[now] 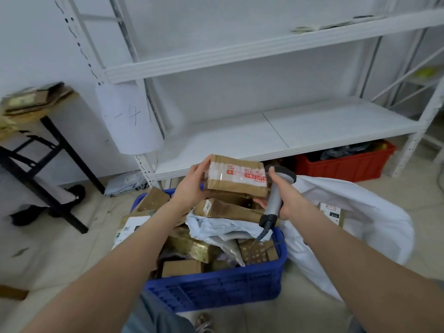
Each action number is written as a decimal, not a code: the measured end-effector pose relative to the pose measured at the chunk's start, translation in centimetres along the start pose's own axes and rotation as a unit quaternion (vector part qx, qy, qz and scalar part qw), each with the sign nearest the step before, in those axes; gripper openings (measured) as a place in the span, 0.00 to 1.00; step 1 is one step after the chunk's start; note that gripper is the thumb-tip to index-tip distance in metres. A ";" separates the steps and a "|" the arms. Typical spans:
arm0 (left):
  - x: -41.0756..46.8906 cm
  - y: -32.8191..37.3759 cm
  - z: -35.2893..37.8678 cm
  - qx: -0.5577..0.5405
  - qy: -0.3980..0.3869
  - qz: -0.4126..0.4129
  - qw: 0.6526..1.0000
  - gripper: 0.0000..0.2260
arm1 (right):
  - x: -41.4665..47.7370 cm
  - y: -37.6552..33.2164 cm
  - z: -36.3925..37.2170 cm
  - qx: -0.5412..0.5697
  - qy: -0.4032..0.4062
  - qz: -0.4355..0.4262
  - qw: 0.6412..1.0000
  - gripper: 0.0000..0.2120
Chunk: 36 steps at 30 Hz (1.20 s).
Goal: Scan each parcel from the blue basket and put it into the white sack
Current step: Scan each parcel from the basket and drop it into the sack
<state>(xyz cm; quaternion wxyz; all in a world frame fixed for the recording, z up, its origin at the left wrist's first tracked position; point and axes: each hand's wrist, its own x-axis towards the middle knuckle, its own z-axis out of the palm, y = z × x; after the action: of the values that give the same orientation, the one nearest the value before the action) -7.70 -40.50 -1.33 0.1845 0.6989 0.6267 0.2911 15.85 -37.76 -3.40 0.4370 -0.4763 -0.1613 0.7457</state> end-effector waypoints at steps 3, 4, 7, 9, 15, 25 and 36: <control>-0.7 0.0 -0.1 0.080 -0.021 0.010 0.996 0.45 | -0.3 1.0 0.0 -0.016 0.000 -0.010 1.000 0.22; -1.0 0.1 -0.2 0.060 -0.028 0.016 0.998 0.43 | -0.4 1.4 0.0 -0.020 0.002 -0.010 1.000 0.21; -1.7 0.6 -0.7 -0.226 -0.062 -0.081 0.969 0.34 | -0.6 2.2 -0.2 -0.023 -0.010 -0.012 1.000 0.12; -2.0 0.8 -0.7 -0.387 -0.069 -0.155 0.906 0.27 | -0.5 2.6 -0.6 -0.035 -0.032 -0.019 0.999 0.09; -1.9 1.6 0.3 -0.507 -0.023 -0.297 0.809 0.09 | -0.4 3.3 -1.7 -0.091 -0.006 -0.089 0.992 0.11; -1.3 2.5 0.5 -0.405 -0.080 -0.334 0.847 0.18 | -0.4 3.0 -3.1 -0.070 0.014 -0.125 0.990 0.17; -1.3 3.0 2.3 -0.305 -0.143 -0.262 0.904 0.17 | -0.4 2.4 -4.0 -0.050 0.056 -0.122 0.990 0.14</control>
<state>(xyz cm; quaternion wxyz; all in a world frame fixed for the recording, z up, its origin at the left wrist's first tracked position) -3.99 -41.93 -1.45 0.5461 0.4533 0.6346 0.3060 18.11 -40.13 -6.70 0.5088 -0.5154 -0.2301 0.6500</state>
